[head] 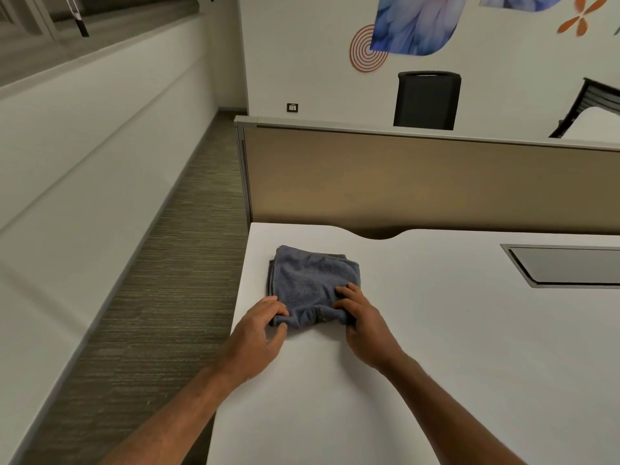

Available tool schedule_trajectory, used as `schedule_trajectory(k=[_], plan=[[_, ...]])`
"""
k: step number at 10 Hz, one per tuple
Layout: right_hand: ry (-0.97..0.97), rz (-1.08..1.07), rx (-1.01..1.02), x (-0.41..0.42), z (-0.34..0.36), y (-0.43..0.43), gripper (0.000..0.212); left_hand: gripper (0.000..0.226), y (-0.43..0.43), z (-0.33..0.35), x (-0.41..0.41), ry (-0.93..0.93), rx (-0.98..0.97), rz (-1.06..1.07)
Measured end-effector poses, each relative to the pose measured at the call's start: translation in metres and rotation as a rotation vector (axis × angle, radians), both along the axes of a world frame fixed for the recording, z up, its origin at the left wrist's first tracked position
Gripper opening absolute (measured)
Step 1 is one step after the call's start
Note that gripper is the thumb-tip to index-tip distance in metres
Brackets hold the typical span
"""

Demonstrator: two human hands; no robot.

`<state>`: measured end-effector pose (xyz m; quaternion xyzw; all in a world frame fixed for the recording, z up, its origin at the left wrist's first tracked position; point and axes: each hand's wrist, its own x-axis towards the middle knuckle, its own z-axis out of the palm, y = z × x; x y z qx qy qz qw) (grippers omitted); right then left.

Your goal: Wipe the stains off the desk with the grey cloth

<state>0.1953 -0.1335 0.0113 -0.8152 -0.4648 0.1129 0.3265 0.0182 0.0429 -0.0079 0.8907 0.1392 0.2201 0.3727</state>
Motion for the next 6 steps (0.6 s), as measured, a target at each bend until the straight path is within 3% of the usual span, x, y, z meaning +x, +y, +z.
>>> schedule_trajectory(k=[2, 3, 4, 6], plan=[[-0.038, 0.095, -0.329, -0.001, 0.007, -0.005, 0.080, 0.022, -0.006, -0.008, -0.009, 0.040, 0.118, 0.037], [0.007, 0.122, -0.409, -0.002, 0.014, -0.013, 0.092, 0.030, -0.010, -0.007, -0.013, 0.096, 0.161, 0.034], [0.089, 0.120, -0.406, -0.006, 0.024, -0.020, 0.095, 0.037, -0.017, -0.001, -0.016, 0.119, 0.185, 0.035], [0.173, 0.047, -0.209, -0.025, 0.047, -0.042, 0.090, 0.039, -0.037, 0.012, -0.023, 0.116, 0.237, 0.086]])
